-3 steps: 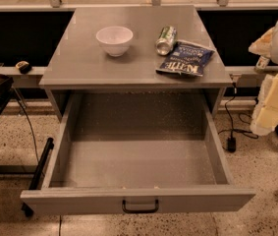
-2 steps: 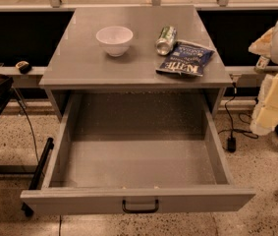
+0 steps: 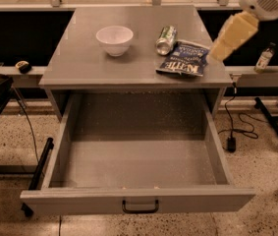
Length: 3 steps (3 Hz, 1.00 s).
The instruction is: Place green can into top drawer
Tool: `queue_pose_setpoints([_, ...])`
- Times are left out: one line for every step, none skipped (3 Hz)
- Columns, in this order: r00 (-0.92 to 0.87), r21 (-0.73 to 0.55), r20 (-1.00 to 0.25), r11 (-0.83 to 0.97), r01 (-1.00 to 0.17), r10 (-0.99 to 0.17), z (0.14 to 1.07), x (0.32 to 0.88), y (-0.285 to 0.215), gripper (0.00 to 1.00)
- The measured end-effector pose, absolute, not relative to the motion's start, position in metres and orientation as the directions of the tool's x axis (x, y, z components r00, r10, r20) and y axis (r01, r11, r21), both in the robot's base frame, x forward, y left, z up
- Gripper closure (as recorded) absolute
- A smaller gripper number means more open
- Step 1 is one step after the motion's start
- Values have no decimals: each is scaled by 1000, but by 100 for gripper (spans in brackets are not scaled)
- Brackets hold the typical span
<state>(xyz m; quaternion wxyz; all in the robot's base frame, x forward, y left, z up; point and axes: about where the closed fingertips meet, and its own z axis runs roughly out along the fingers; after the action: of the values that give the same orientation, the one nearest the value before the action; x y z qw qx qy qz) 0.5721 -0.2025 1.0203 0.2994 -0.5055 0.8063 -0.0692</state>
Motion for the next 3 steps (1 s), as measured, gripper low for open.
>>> queue_pose_setpoints([-391,-523,-469,606,-600,-792,1054,667,-213,0])
queue_pose_setpoints([-440,-546,-513,676,-496,-737,1082,692,-220,0])
queue_pose_setpoints([-440,-545,-514,677,-496,-736,1082,692,-220,0])
